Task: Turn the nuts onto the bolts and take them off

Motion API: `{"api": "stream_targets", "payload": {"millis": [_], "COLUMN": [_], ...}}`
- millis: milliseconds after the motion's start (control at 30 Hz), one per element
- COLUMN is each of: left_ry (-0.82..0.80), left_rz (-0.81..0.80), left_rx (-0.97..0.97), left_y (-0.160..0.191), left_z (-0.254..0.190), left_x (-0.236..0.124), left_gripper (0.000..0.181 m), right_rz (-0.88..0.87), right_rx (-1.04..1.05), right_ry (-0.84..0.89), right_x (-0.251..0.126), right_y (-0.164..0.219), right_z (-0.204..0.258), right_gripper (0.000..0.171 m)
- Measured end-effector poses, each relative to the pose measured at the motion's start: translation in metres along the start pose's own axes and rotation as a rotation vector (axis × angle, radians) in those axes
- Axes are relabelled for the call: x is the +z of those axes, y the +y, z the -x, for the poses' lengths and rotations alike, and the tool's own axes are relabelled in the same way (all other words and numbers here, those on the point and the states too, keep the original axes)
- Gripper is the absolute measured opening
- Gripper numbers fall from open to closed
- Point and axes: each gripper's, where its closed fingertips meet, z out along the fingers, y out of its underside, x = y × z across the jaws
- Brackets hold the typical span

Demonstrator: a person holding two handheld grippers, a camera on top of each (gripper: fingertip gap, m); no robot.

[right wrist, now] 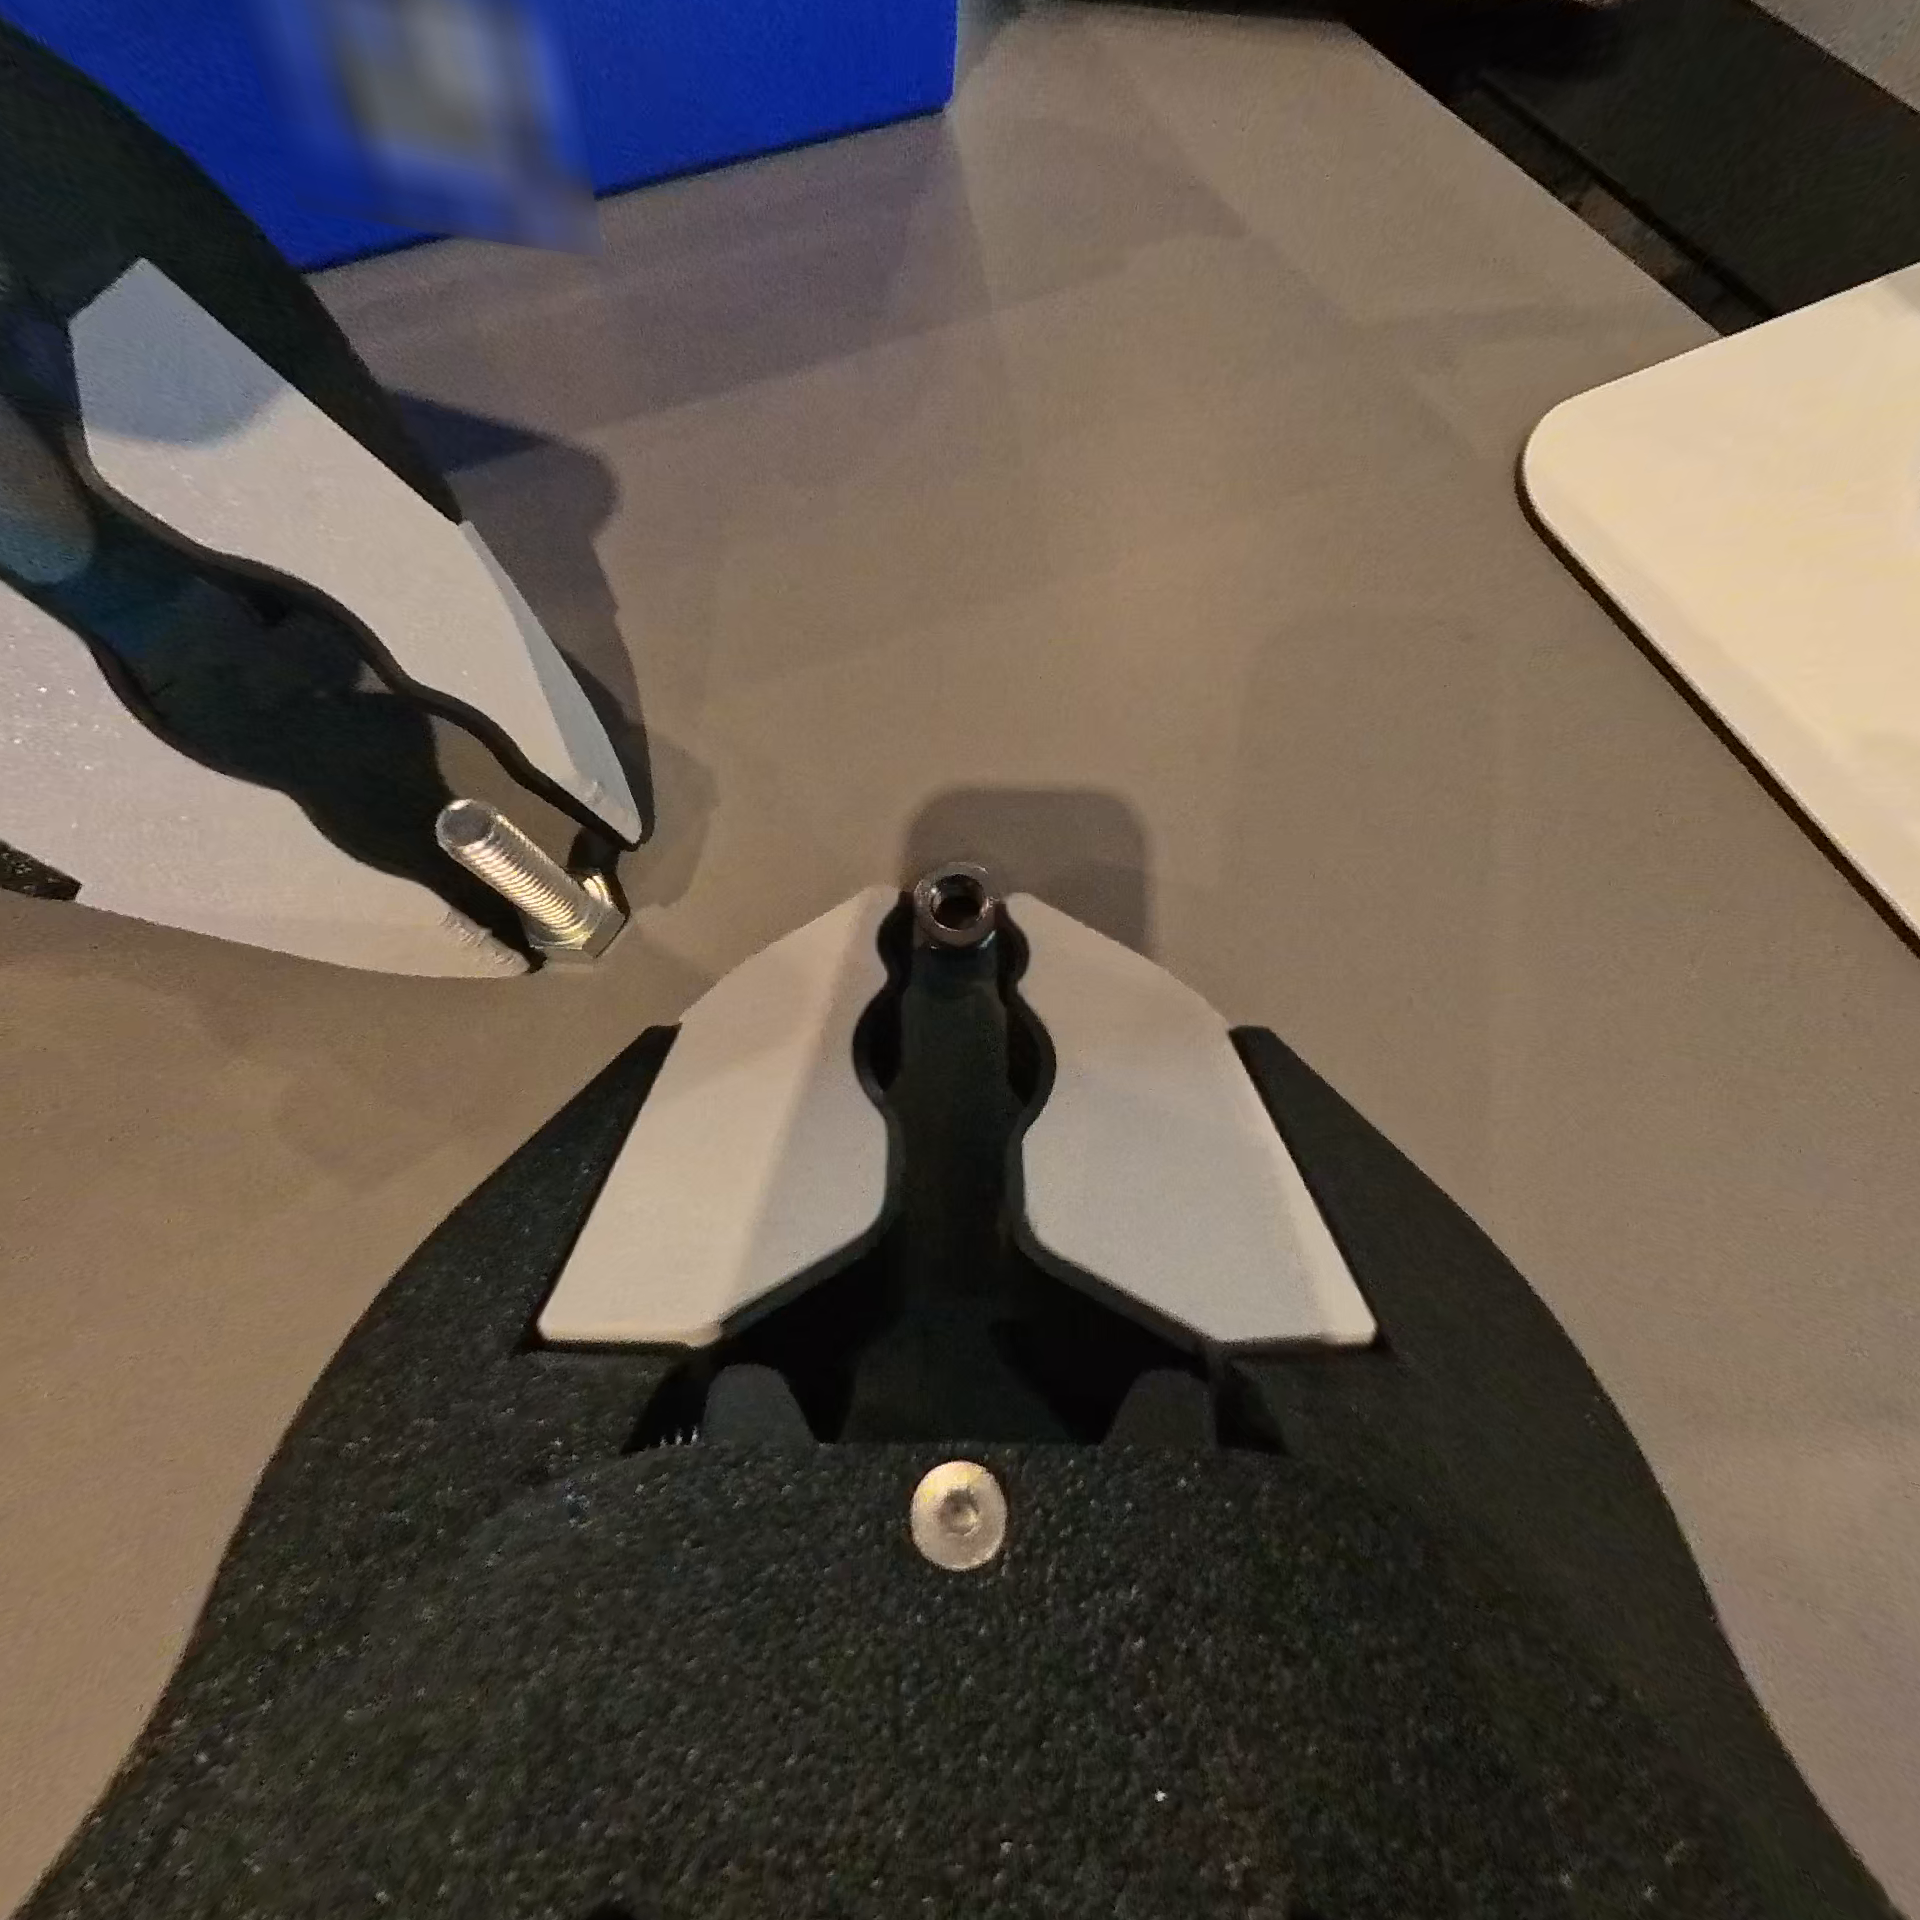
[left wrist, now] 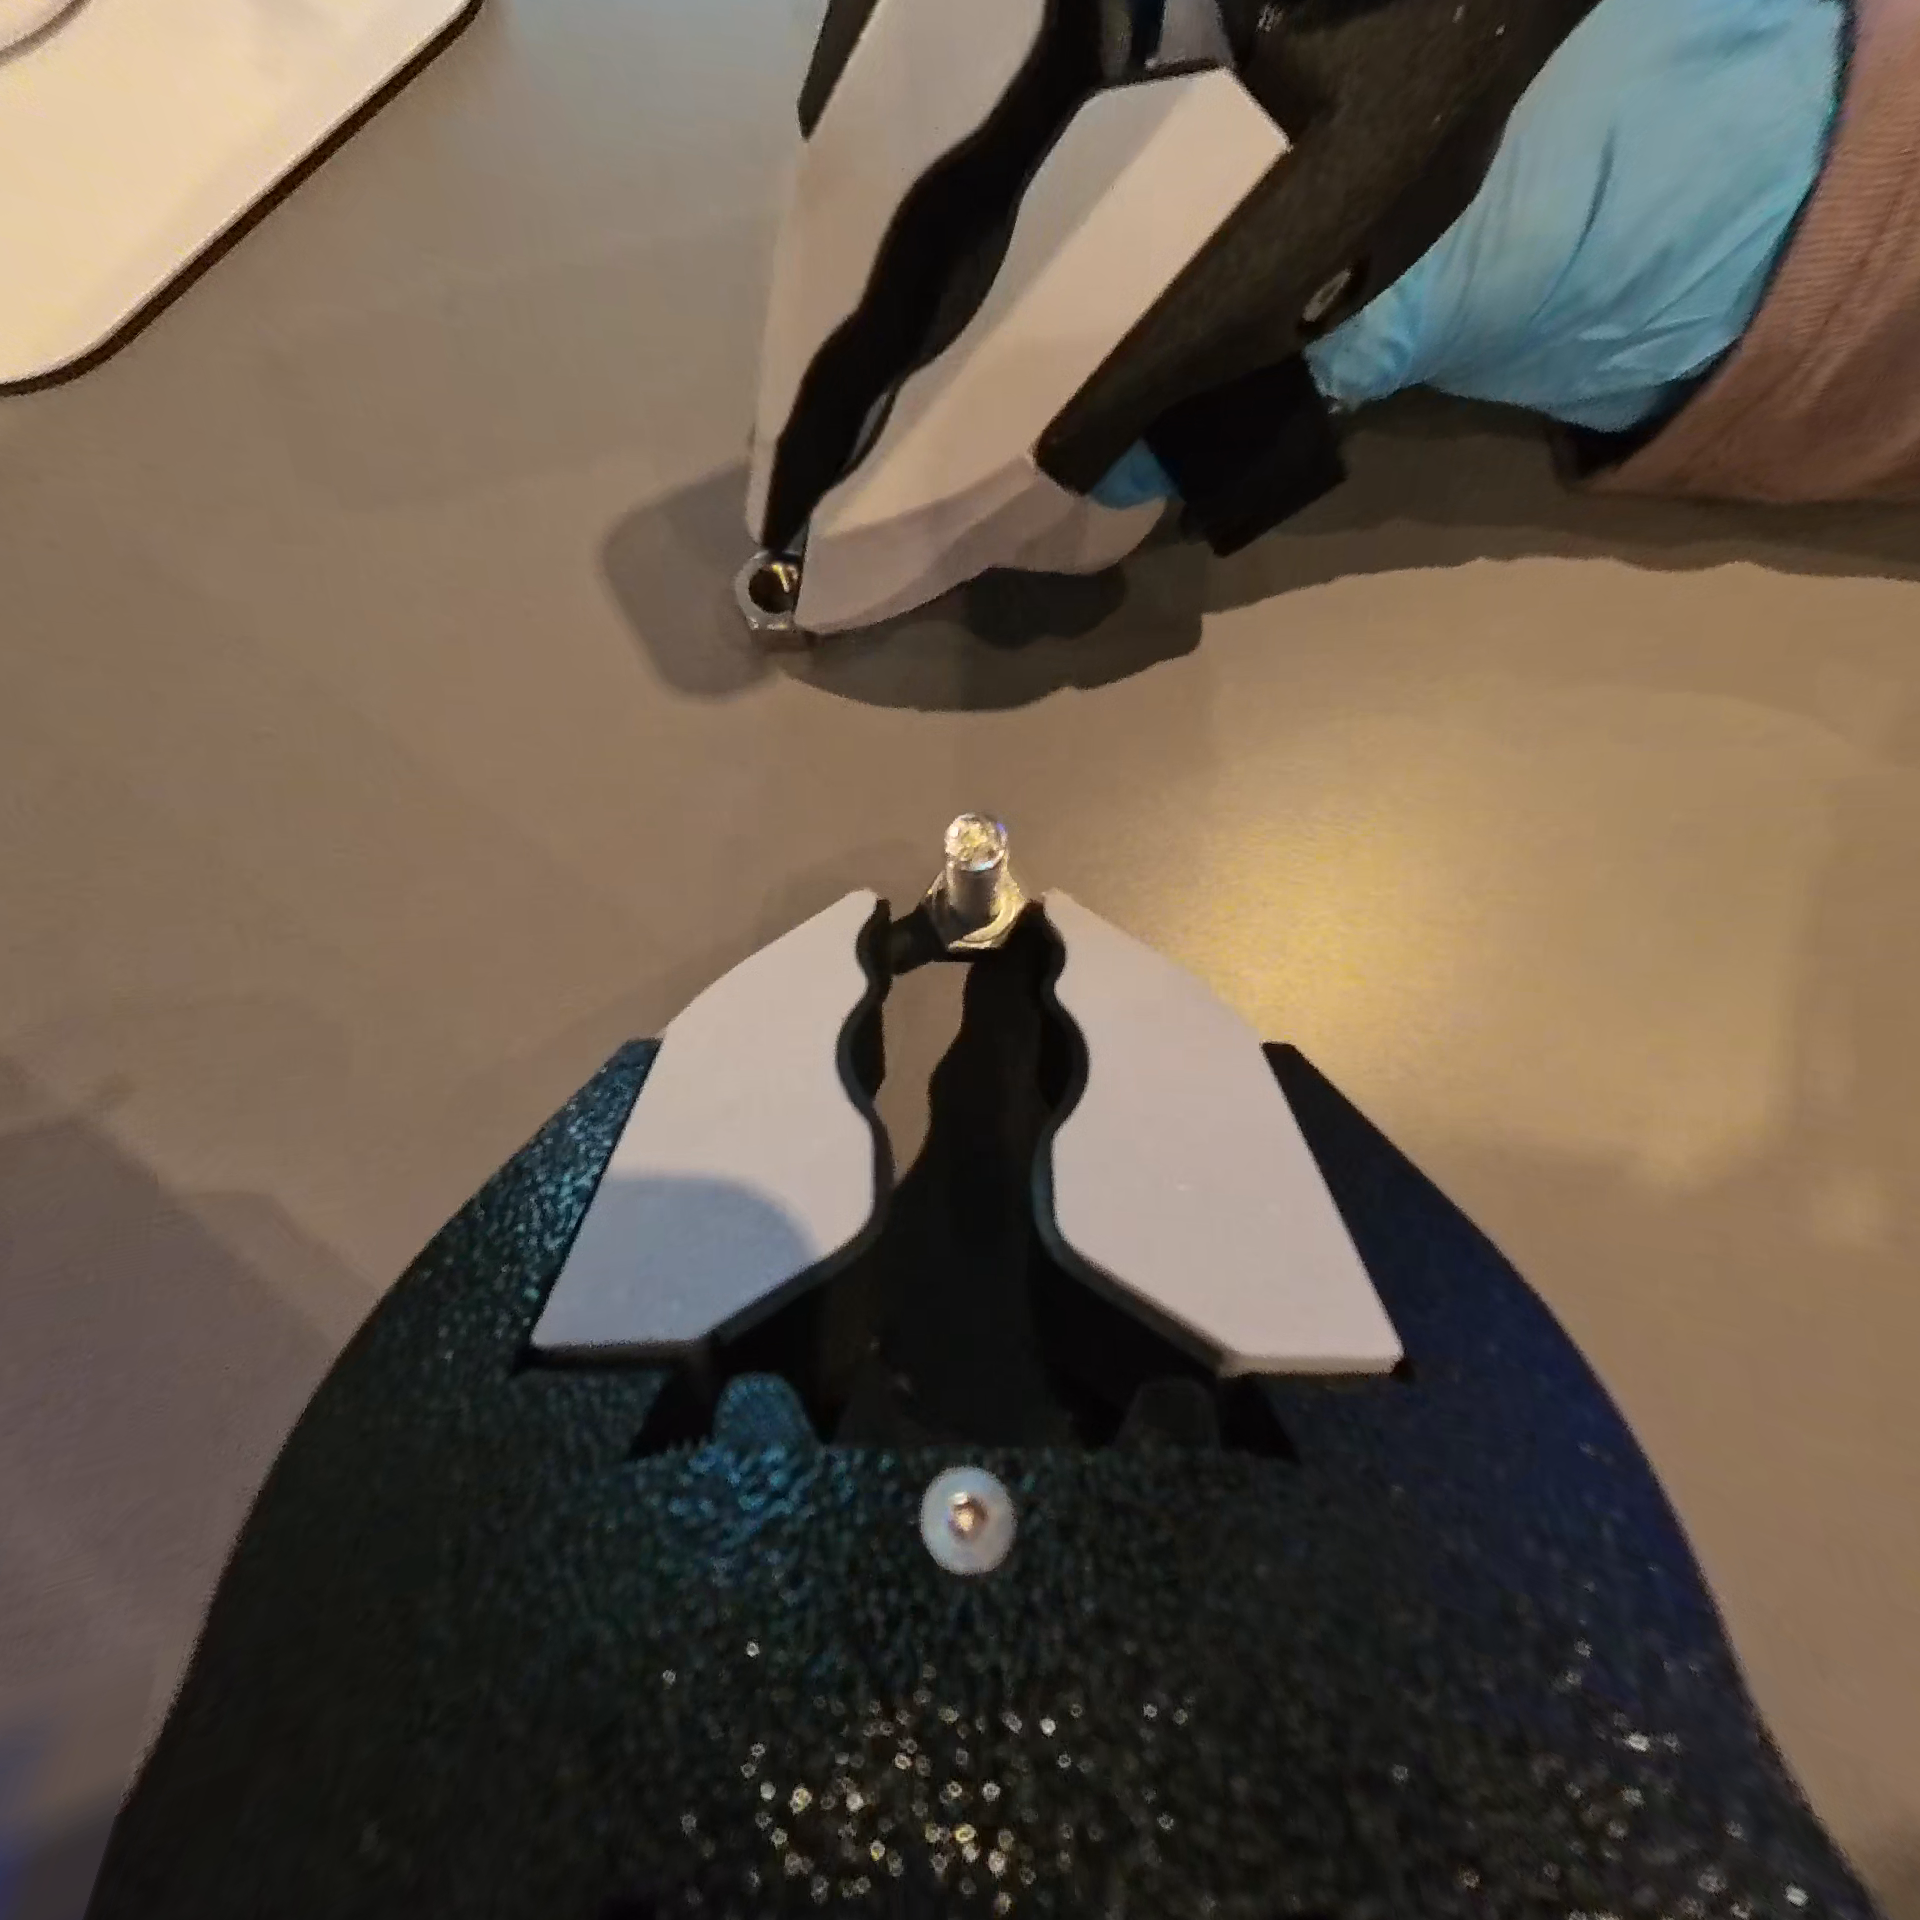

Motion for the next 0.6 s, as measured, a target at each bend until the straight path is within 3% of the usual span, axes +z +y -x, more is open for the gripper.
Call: {"api": "stream_targets", "payload": {"millis": [133, 167, 367, 533, 600], "left_ry": [0.01, 0.011, 0.013, 0.015, 0.019], "left_rz": [-0.019, -0.022, -0.04, -0.044, -0.047], "left_rx": [0.01, 0.011, 0.012, 0.014, 0.017], "left_y": [-0.0021, -0.0022, -0.0035, -0.0039, -0.004], "left_z": [-0.0018, -0.0018, -0.0017, -0.0016, -0.0019], "left_x": [0.0002, 0.0002, -0.0002, -0.0003, -0.0003], "left_gripper": [0.019, 0.018, 0.018, 0.018, 0.017], "right_rz": [-0.001, -0.002, -0.018, -0.014, 0.01], "right_rx": [0.0, -0.003, -0.055, -0.072, -0.034], "right_ry": [0.0, -0.004, 0.034, -0.007, -0.042], "right_x": [-0.0001, -0.0007, -0.0021, 0.0029, 0.0058], "right_y": [-0.0001, 0.0, -0.0017, -0.0043, -0.0027], "right_z": [0.0001, 0.0009, 0.0016, 0.0048, 0.0041], "right_gripper": [0.011, 0.0, 0.0, 0.033, 0.035]}}
